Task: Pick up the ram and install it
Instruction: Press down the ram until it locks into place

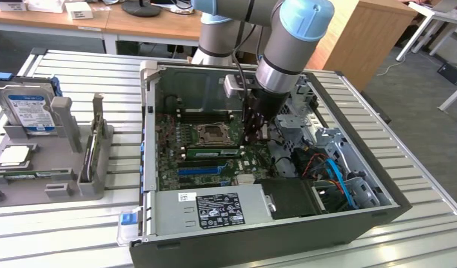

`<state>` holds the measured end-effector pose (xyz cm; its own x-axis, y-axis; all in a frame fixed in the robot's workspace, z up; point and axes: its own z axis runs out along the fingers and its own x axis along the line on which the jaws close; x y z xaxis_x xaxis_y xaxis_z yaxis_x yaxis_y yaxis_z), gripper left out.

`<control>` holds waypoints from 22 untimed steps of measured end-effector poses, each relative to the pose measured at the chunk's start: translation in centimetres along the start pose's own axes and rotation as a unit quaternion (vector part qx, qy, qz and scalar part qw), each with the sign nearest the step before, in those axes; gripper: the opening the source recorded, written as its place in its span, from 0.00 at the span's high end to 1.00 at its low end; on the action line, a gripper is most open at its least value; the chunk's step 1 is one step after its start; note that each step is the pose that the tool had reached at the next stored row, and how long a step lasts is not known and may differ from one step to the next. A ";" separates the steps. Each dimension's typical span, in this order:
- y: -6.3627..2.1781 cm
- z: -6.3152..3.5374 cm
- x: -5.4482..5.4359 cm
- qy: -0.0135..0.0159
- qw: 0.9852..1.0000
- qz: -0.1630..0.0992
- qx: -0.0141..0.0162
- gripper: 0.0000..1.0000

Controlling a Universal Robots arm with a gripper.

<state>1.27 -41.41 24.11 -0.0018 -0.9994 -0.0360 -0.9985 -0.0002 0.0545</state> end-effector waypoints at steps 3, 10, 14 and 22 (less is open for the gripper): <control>0.03 0.00 0.0 0.000 1.000 0.000 0.000 0.89; 1.60 0.08 0.0 0.000 1.000 0.000 0.000 0.89; 2.92 0.16 0.0 0.000 1.000 0.000 0.001 0.89; 5.13 0.27 0.0 0.000 1.000 0.000 0.001 0.89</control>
<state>-3.87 -41.41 24.11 -0.0017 -0.9994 -0.0359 -0.9986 -0.0002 0.0522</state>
